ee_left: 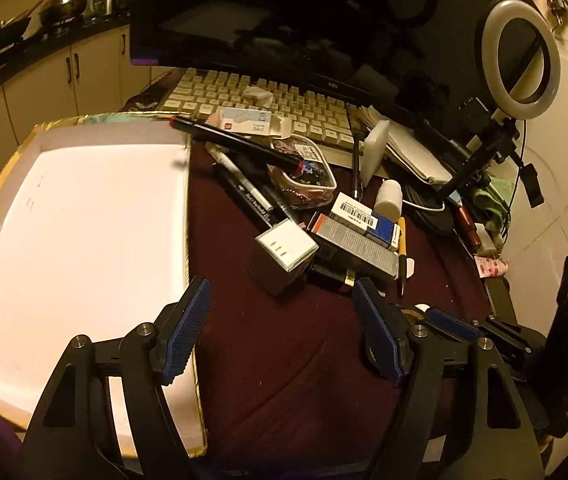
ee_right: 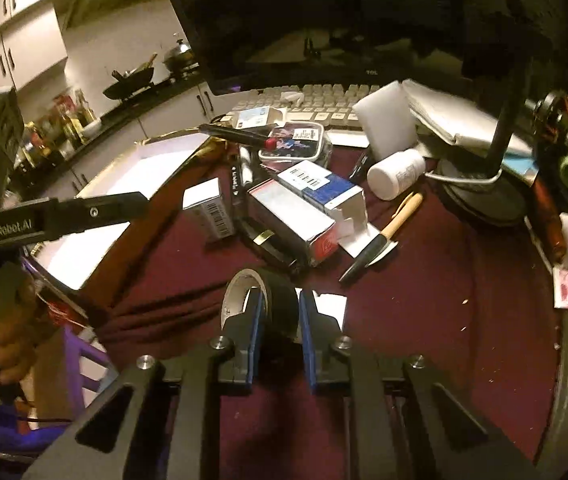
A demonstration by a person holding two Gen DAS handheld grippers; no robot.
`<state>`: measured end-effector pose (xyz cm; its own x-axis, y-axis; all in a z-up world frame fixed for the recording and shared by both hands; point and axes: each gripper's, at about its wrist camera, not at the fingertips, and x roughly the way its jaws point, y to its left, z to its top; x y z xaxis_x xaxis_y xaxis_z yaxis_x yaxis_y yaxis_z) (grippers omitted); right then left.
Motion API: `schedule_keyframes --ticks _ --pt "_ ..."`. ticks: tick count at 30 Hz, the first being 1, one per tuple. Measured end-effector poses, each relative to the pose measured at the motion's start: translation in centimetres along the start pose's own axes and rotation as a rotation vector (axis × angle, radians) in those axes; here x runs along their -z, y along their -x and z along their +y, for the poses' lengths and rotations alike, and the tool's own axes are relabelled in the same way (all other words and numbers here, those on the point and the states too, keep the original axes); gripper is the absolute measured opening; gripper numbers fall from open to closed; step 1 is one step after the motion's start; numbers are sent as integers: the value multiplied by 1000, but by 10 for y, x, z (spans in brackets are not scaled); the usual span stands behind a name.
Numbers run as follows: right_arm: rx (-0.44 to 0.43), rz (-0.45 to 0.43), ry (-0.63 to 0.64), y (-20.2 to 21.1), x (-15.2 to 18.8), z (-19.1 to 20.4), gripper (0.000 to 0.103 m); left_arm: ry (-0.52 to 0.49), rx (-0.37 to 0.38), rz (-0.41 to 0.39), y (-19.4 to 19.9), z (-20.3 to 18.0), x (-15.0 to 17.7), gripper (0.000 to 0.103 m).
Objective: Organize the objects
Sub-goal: 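Grasp the small silver box with the left tool while the right tool holds the black tape roll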
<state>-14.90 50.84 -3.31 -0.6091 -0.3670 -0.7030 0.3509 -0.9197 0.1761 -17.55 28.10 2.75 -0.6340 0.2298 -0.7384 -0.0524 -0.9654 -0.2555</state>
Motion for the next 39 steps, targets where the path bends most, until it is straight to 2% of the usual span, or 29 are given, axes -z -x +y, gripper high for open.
schedule_keyframes --ticks 3,7,11,14,17,21,22,24,31,39 --pt "-3 -18 -34 -2 -2 -6 16 -46 -15 2 -12 -3 -3 74" --pt "-71 -32 -102 -2 -3 -19 16 -110 -53 26 -47 -14 -9 74" --pt "-103 -41 -143 -5 -4 -26 16 -138 -45 49 -69 -15 -16 74" --pt "-137 -51 -184 -4 -4 -32 16 -180 -48 97 -80 -17 -19 74" --pt "-145 -63 -214 -2 -4 -38 16 -211 -11 122 -82 -21 -14 73" --pt "-150 -62 -238 -4 -4 -41 16 -251 -10 96 -76 -30 -5 51" --pt "-152 -61 -242 -5 -4 -42 16 -260 -16 96 -76 -31 -4 48" --pt "-154 -59 -250 -6 -4 -42 16 -269 -20 87 -77 -32 -3 48" --pt "-142 -60 -246 -4 -6 -40 16 -223 -5 93 -84 -31 2 47" --pt "-157 -87 -268 0 -5 -31 16 -113 94 14 -40 -14 13 47"
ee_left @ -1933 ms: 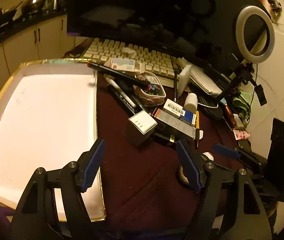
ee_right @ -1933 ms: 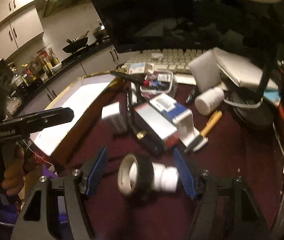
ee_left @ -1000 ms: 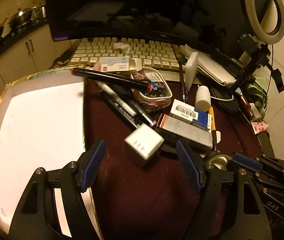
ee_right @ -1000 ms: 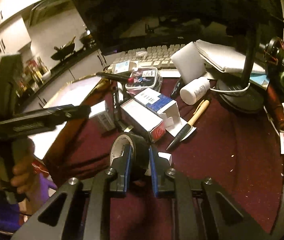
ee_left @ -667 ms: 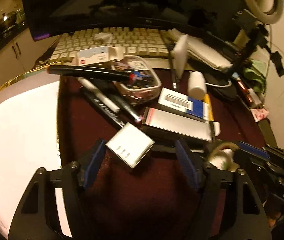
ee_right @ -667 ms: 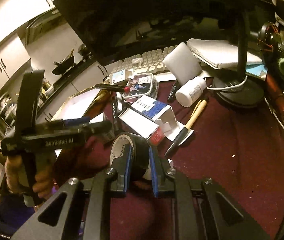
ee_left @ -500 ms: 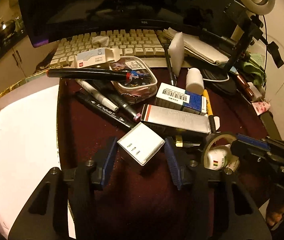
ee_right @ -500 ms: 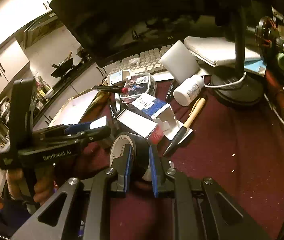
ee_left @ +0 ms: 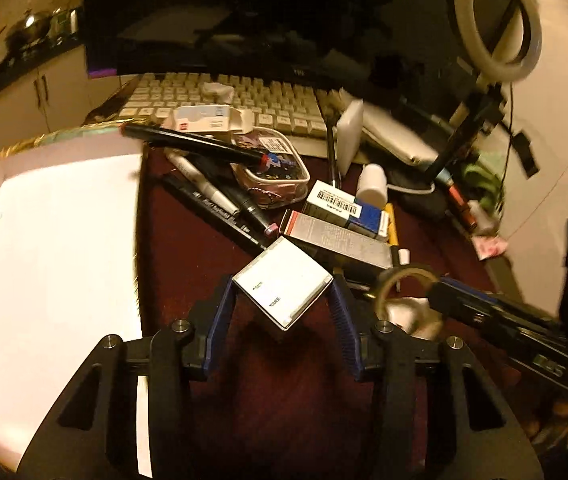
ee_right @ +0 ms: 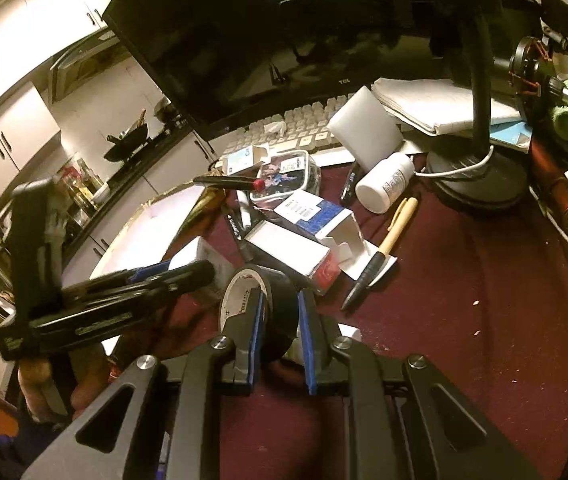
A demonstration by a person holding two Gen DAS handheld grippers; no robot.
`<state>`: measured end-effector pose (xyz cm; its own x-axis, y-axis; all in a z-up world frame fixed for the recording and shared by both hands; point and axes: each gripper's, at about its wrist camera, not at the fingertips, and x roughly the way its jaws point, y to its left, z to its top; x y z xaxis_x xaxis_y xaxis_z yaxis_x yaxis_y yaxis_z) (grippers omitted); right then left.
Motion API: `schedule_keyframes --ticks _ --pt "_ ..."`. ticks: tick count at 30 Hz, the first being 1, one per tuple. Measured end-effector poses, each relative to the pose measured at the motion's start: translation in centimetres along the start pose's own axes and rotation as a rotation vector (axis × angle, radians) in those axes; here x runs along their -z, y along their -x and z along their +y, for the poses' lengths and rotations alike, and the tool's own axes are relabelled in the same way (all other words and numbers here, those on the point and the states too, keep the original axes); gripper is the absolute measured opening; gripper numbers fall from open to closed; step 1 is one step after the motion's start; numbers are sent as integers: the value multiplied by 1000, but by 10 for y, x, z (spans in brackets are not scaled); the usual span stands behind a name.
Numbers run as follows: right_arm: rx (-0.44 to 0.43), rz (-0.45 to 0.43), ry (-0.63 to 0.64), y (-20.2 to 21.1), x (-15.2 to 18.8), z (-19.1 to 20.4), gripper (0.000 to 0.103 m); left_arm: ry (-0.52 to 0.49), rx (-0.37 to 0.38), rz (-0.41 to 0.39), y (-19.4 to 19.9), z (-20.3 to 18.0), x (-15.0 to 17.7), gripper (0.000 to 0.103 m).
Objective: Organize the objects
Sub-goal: 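Grasp the small silver box with the left tool while the right tool holds the black tape roll, then carry the silver box and tape roll into the white tray and open both tools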
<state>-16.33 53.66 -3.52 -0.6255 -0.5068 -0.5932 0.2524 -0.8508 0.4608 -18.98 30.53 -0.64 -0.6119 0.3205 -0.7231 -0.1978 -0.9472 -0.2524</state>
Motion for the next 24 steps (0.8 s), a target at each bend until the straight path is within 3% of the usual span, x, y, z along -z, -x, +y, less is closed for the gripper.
schedule_keyframes --ticks 6,10,16,24 --pt "-47 7 15 -9 -4 18 16 124 93 -88 54 29 16 47" --pt "-118 20 72 -19 -8 51 16 179 31 -155 90 57 27 47" --pt "-202 69 194 -51 -1 124 16 287 -60 -164 101 107 44 47" --pt "-151 193 264 -119 -2 171 16 294 -37 -138 92 152 56 47"
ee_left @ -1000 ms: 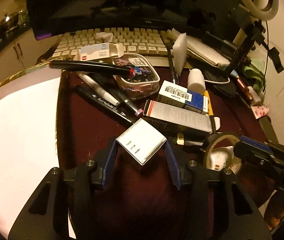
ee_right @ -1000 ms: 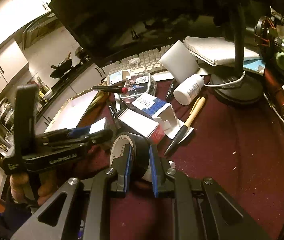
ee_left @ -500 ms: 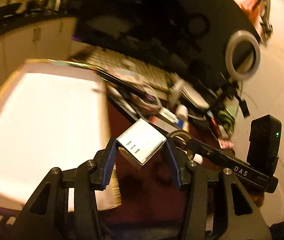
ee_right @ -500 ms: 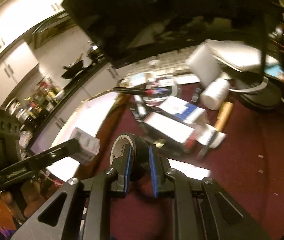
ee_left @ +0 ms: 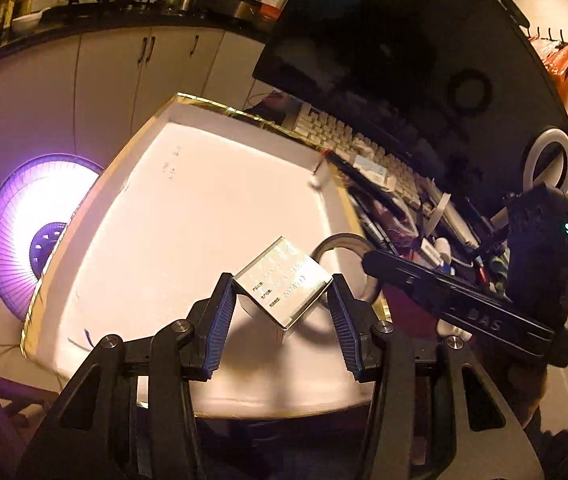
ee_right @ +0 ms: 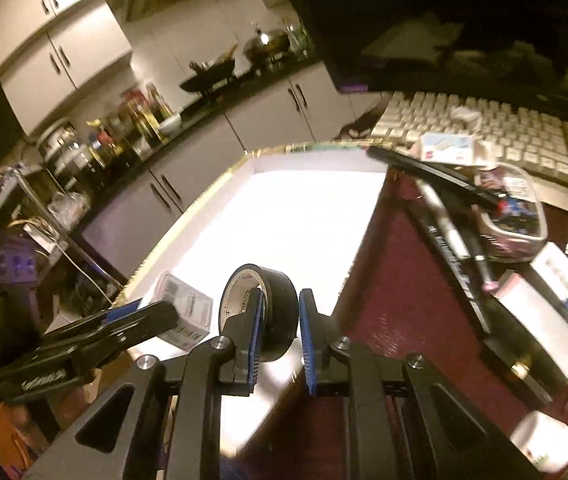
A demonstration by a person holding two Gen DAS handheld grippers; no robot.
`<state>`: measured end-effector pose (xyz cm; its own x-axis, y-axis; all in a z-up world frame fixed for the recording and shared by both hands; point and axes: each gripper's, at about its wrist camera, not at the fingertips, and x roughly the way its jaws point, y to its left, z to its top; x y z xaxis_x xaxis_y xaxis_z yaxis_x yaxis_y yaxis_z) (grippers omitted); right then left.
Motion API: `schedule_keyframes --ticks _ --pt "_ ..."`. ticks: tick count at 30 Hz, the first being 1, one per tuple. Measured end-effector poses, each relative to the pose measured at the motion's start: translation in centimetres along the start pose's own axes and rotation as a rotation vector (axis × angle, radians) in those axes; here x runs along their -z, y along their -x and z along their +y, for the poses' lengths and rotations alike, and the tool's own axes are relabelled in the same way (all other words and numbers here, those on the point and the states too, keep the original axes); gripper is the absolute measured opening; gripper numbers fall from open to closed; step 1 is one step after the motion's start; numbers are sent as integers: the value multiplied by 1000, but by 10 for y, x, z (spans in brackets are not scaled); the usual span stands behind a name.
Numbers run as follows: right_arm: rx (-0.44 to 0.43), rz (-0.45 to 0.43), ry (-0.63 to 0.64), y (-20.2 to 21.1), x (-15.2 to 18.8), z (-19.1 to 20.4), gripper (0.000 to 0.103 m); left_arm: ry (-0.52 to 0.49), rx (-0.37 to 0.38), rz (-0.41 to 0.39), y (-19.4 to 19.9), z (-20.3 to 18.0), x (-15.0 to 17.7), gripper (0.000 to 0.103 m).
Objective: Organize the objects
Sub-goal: 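Carry the silver box and tape roll into the white tray and open both tools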
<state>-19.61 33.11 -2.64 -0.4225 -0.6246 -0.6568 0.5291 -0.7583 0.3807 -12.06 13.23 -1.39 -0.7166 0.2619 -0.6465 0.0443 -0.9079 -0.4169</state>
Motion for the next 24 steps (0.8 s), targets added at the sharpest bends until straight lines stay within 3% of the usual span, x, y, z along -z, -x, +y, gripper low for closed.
schedule_keyframes --ticks 5,13,19,21,24 --pt "77 74 50 -33 -4 13 16 -23 -9 63 -15 22 -3 47" --pt "158 85 98 -46 -3 20 16 -88 -7 147 -22 19 -8 47" --pt "135 95 107 -50 1 25 16 -180 -95 192 -22 -3 -10 47" --pt "146 93 132 -49 4 28 16 -199 -111 177 -21 -9 -6 47" --pt "82 70 117 -35 7 22 17 -207 -145 131 -19 -20 2 48"
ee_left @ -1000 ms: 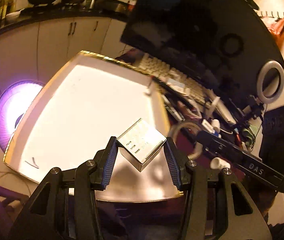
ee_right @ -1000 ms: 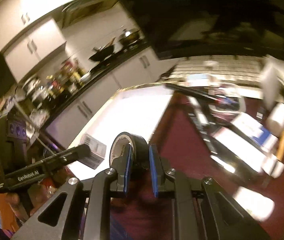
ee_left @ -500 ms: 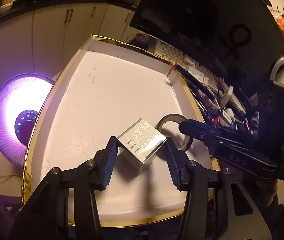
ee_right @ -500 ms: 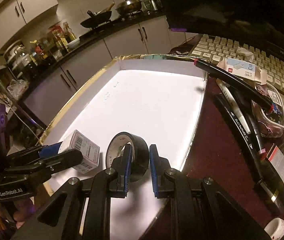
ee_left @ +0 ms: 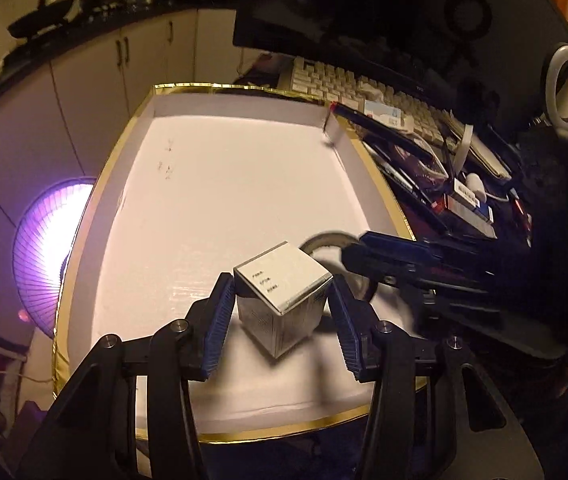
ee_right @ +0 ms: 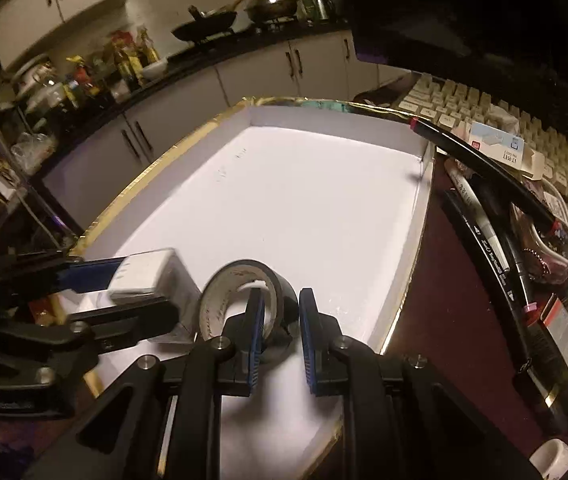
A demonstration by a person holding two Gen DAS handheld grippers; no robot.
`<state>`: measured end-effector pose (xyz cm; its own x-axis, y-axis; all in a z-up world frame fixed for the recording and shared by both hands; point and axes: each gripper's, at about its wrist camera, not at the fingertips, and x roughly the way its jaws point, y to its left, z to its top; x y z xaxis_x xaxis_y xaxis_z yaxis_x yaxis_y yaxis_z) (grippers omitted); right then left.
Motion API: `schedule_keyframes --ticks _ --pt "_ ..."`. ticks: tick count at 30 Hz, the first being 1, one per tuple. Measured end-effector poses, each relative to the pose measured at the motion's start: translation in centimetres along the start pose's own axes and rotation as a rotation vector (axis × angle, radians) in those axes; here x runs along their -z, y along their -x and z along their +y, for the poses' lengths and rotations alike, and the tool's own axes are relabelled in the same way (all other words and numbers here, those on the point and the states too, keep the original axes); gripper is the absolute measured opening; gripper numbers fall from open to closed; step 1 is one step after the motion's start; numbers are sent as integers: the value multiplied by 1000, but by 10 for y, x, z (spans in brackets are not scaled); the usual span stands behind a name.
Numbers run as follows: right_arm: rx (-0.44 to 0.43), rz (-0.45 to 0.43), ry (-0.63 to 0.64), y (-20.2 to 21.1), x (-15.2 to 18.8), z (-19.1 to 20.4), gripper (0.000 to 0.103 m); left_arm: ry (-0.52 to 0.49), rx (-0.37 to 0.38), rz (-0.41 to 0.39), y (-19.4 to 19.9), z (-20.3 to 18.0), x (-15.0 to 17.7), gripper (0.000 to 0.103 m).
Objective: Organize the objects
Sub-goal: 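Carry the silver box and tape roll into the white tray and open both tools, then grasp the white pill bottle with the right tool while the left tool grasps the black lipstick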
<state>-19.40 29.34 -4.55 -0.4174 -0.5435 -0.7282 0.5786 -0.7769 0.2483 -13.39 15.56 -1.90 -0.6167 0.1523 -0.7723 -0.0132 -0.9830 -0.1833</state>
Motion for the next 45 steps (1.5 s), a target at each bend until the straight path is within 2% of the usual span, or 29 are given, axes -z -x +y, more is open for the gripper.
schedule_keyframes --ticks 3,6,9,10,12,15,17,19,21,23,25,29,33,36,40,41,42,43,45 --pt "-92 -36 -51 19 6 -18 17 3 -89 -39 6 -14 6 48" --pt "-136 -69 -86 42 11 -37 32 25 -229 -98 19 -33 12 48" --pt "-136 -152 -95 75 22 -53 41 14 -272 -141 31 -56 12 54" --pt "-115 -197 -112 88 27 -60 51 -2 -273 -151 34 -65 11 55" --pt "-71 -249 -157 106 37 -75 64 -50 -242 -175 40 -85 7 55" --pt "-66 -249 -228 125 52 -103 65 -62 -166 -231 46 -109 2 56" --pt "-77 -241 -254 136 61 -121 65 -84 -86 -228 43 -129 -1 59" --pt "-53 -287 -209 154 70 -136 65 -129 9 -194 32 -154 -3 59" --pt "-36 -348 -256 172 81 -155 68 -177 99 -150 19 -176 -5 59" --pt "-18 -340 -322 177 89 -173 70 -211 175 -84 3 -192 -6 59" --pt "-3 -320 -328 175 96 -183 70 -235 219 -23 -13 -203 -8 59" --pt "4 -257 -279 164 103 -186 70 -220 223 13 -36 -202 -13 59" --pt "28 -204 -284 152 113 -197 69 -184 179 23 -53 -193 -20 59" --pt "7 -209 -279 150 110 -198 69 -141 200 59 -64 -183 -26 59" --pt "-7 -113 -217 132 101 -183 69 -112 207 105 -76 -177 -30 59" --pt "4 -87 -203 128 100 -180 67 -107 211 121 -79 -177 -30 59" --pt "26 -62 -178 124 100 -175 53 -104 224 136 -82 -177 -30 59" --pt "31 -51 -168 122 100 -173 47 -107 234 150 -84 -179 -31 59" --pt "54 -31 -174 122 100 -171 44 -122 226 161 -87 -184 -32 59"
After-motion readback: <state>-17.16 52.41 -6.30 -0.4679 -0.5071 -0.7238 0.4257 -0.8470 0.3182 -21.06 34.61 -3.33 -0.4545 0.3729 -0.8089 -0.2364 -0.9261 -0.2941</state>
